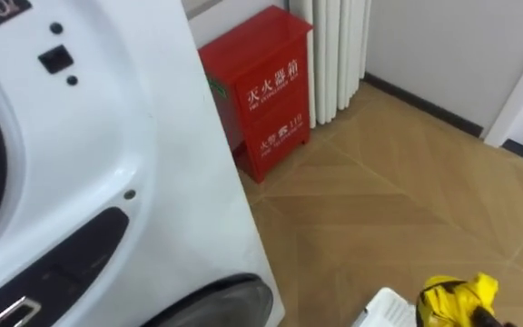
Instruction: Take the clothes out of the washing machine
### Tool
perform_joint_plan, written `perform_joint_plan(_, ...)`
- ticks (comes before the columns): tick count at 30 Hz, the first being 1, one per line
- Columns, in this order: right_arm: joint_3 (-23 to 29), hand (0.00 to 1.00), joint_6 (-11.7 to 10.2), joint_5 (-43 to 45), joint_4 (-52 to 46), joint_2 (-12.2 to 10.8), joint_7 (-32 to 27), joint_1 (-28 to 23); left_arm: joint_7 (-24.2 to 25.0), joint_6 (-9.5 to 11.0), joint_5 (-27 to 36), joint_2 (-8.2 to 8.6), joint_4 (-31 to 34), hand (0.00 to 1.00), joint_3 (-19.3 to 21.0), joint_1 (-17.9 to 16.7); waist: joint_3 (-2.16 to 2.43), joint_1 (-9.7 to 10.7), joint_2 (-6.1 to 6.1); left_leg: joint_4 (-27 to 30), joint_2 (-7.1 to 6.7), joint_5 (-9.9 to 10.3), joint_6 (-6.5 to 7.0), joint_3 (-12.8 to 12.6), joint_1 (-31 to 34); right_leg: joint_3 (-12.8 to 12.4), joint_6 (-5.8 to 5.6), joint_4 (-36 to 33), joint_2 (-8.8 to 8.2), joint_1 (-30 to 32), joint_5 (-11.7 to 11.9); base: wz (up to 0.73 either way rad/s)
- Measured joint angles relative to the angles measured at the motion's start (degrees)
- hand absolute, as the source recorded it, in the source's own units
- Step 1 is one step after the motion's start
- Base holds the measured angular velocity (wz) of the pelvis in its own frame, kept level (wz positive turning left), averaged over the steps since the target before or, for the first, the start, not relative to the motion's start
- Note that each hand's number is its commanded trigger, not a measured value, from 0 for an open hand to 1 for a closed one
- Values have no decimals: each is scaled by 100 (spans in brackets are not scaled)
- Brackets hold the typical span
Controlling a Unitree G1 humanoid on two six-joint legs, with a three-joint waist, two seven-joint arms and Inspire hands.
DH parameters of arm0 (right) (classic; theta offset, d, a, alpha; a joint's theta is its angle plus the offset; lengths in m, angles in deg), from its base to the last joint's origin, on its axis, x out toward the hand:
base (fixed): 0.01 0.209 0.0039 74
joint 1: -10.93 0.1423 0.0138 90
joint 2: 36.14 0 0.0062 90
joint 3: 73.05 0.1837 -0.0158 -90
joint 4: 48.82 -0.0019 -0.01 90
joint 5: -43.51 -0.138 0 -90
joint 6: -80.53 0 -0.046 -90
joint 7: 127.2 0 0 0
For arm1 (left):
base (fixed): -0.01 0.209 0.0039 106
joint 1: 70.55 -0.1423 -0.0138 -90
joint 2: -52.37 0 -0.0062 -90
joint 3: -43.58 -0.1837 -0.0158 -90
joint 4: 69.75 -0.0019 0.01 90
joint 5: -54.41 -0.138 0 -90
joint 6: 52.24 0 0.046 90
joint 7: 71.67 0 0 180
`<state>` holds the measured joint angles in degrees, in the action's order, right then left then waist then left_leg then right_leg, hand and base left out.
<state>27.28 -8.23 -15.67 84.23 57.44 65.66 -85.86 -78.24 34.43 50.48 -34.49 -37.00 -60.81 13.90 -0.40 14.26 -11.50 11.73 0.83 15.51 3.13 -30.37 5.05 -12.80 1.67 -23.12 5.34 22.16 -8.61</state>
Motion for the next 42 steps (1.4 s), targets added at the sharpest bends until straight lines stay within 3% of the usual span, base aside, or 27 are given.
perform_joint_plan(4, -165, 100, -20, 1, 1, 4, -234, 1, 0, 91, 215, 0, 39, 0, -62, 101, -7, -8, 10, -1, -103, -50, 58, 83, 145, 62, -27, -211, -103, 193, -84, 14)
perform_joint_plan(6, -222, 67, -48, 2, 21, 5, -316, -2, 0, 142, 217, 3, 41, 0, -68, 103, -30, -8, 43, -3, -140, -62, 68, 110, 144, 62, -34, -292, -132, 222, -123, 7)
perform_joint_plan(7, -241, 0, -83, -1, 92, 5, -346, 15, -1, 171, 217, 0, 40, 0, -103, 106, -41, -9, 57, -3, -146, -65, 73, 125, 146, 75, -37, -295, -141, 250, -126, 6)
perform_joint_plan(11, -255, 0, -126, -4, 201, 5, -354, 2, -1, 247, 251, -1, 39, 0, -175, 115, -25, -6, 42, -4, -175, -65, 76, 153, 174, 107, -49, -367, -179, 290, -168, 6)
perform_joint_plan(12, -257, 0, -130, -13, 267, 5, -353, 3, -1, 260, 337, -1, 38, 0, -181, 116, -42, -6, 65, -6, -176, -65, 76, 171, 184, 124, -46, -368, -184, 286, -170, 8)
perform_joint_plan(13, -257, 0, -136, -71, 355, 5, -357, 2, -1, 264, 392, -1, 36, 0, -216, 110, -13, -6, 26, -5, -176, -65, 76, 207, 188, 148, -39, -370, -191, 277, -174, 10)
perform_joint_plan(16, -257, 0, -139, -136, 474, 5, -418, 2, -1, 283, 449, 2, 36, 0, -277, 134, -11, -9, 23, 0, -175, -68, 76, 235, 190, 175, -23, -373, -198, 267, -184, 5)
perform_joint_plan(26, -218, 0, -377, -92, 323, 23, -647, 204, -1, 335, 453, 1, 32, 0, -269, 136, -32, 14, 61, 4, -194, -78, 90, 263, 189, 216, -35, -393, -237, 292, -214, 2)
perform_joint_plan(36, 180, 0, -497, 3, 305, 46, -875, 261, -8, 398, 449, 0, -7, 0, -262, 18, 18, 92, -8, 0, -189, -79, 92, 312, 225, 258, -34, -346, -245, 256, -216, 1)
perform_joint_plan(42, 217, 0, -633, 6, 131, 32, -1093, 202, -24, 536, 451, 0, -13, 0, -262, -60, 43, 72, -47, -1, -182, -79, 91, 312, 193, 269, -31, -342, -240, 219, -217, 1)
